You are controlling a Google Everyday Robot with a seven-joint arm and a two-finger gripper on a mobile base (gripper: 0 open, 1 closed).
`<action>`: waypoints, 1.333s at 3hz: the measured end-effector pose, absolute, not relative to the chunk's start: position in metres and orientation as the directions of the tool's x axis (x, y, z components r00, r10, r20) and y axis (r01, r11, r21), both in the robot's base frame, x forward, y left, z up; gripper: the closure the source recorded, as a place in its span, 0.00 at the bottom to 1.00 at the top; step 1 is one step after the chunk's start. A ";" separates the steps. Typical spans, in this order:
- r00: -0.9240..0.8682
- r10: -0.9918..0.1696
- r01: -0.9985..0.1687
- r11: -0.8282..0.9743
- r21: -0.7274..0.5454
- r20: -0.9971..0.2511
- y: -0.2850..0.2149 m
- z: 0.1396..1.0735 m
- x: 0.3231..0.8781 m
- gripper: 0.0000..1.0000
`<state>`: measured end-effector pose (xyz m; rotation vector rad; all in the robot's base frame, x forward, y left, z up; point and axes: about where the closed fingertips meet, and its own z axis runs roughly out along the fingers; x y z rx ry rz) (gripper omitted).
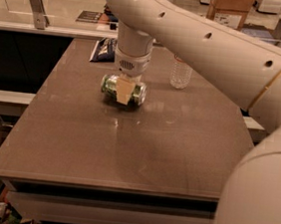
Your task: Pick green can
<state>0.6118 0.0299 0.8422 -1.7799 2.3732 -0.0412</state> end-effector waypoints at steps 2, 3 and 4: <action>-0.225 -0.945 -0.946 0.271 -0.179 -0.239 0.011 0.871 0.586 1.00; -0.218 -0.937 -0.938 0.278 -0.207 -0.272 0.005 0.882 0.582 1.00; -0.228 -0.922 -0.920 0.309 -0.241 -0.312 -0.008 0.895 0.576 1.00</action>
Offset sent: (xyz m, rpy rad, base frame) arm -0.0373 -0.0309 0.0453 0.1407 -0.1307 0.0321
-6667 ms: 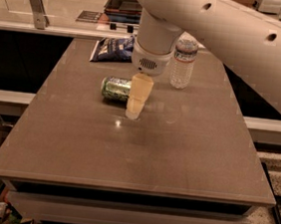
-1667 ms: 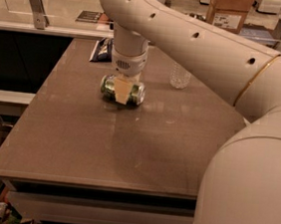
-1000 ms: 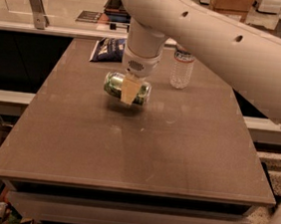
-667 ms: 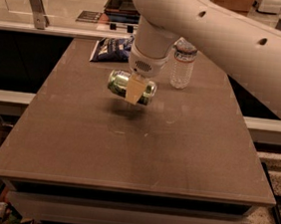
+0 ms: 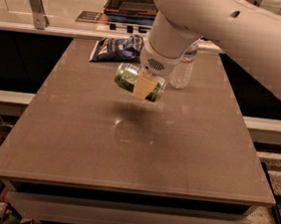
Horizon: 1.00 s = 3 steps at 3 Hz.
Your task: Pick green can
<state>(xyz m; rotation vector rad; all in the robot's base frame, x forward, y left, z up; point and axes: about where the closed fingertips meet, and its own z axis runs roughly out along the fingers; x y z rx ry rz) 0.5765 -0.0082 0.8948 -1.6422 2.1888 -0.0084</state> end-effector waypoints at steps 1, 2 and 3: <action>-0.241 -0.907 -0.895 0.345 -0.282 -0.344 -0.023 0.911 0.569 1.00; -0.253 -0.893 -0.865 0.381 -0.325 -0.373 -0.036 0.930 0.564 1.00; -0.251 -0.885 -0.841 0.400 -0.365 -0.392 -0.044 0.948 0.562 1.00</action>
Offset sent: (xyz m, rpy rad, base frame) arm -0.0179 -0.0460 0.0566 0.0603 -0.1736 -0.1146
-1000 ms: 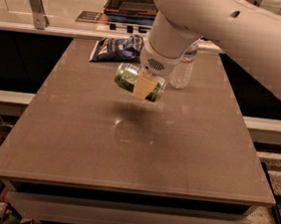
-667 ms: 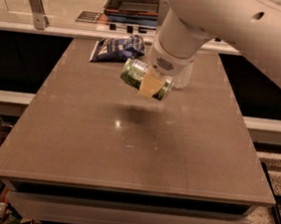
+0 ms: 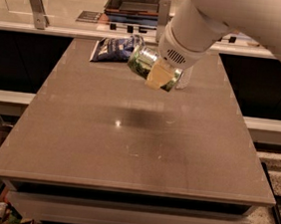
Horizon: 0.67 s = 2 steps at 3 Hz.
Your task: Pick green can
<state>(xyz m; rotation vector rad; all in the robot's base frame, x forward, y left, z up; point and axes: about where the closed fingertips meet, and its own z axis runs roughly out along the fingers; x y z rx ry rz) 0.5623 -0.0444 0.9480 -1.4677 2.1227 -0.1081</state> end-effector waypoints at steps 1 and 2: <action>-0.234 -0.886 -0.820 0.401 -0.409 -0.401 -0.046 0.967 0.561 1.00; -0.233 -0.886 -0.819 0.401 -0.409 -0.401 -0.046 0.967 0.561 1.00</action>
Offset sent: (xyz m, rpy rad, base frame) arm -0.0011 -0.0019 0.0170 -0.0032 -0.0468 -0.0029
